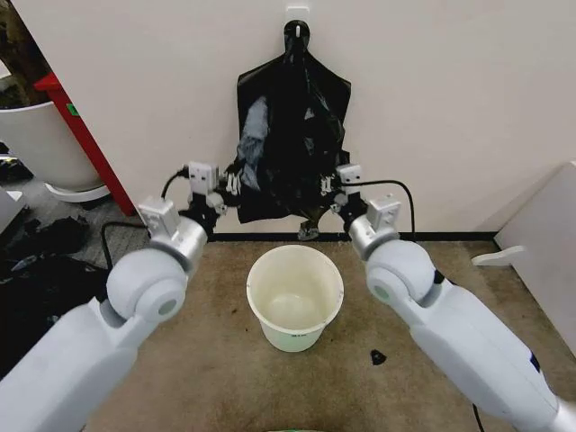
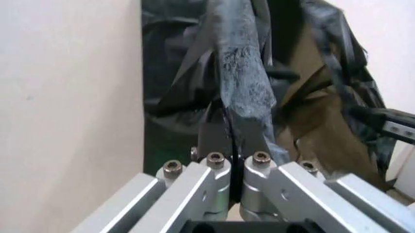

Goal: Place the garbage bag over the trash bin.

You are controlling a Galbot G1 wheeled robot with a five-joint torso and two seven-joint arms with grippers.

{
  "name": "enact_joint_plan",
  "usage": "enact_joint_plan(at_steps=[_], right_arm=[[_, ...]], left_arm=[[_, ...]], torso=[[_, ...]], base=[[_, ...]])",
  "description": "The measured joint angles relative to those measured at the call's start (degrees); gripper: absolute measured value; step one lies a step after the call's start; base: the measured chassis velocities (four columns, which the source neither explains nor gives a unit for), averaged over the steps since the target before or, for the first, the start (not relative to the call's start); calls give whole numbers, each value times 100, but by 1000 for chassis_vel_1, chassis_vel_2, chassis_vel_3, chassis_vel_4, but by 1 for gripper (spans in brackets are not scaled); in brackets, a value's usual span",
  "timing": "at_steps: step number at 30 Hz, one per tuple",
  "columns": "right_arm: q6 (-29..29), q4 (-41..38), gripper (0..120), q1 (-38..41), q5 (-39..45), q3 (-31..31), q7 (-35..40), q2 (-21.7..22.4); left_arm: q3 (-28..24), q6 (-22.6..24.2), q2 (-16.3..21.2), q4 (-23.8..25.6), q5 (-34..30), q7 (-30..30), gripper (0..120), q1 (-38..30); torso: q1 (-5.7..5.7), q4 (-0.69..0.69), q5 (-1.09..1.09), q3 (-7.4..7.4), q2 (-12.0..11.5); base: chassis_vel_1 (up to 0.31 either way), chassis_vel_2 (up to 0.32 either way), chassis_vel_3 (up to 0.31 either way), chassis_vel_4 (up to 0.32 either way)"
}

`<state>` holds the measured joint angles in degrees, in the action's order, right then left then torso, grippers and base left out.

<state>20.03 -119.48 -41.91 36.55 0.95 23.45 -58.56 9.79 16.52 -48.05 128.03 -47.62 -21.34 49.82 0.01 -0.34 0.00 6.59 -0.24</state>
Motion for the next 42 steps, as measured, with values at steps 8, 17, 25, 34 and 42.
enact_joint_plan(at_steps=[8, 17, 25, 34, 42], right_arm=[[-54, -491, 0, -1134, 92, -482, -7, 8], [-109, -1250, 0, -1141, 775, -998, 0, 207], [-97, -1871, 0, -1206, 1649, -1628, -50, 476], [-210, -2147, 0, -1050, 2214, -2198, -81, 884], [-383, -2372, 0, -807, 2657, -2614, -145, 1196]], left_arm=[[528, -28, -77, 424, 110, 35, 0, 978], [1067, -105, 149, 863, -39, 230, 0, 1389], [1240, -370, 551, 1094, -431, 705, 0, 1193], [1221, -538, 1265, 1241, -1352, 959, 0, 404], [961, -590, 1742, 1356, -2653, 946, 0, -769]], torso=[[0, -1, 0, 0, 0], [0, 1, 0, 0, 0], [0, 0, 0, 0, 0], [0, 0, 0, 0, 0], [0, -1, 1, 1, 0]], base=[[0, 0, 0, 0], [0, 0, 0, 0], [0, 0, 0, 0], [0, 0, 0, 0], [0, 0, 0, 0]])
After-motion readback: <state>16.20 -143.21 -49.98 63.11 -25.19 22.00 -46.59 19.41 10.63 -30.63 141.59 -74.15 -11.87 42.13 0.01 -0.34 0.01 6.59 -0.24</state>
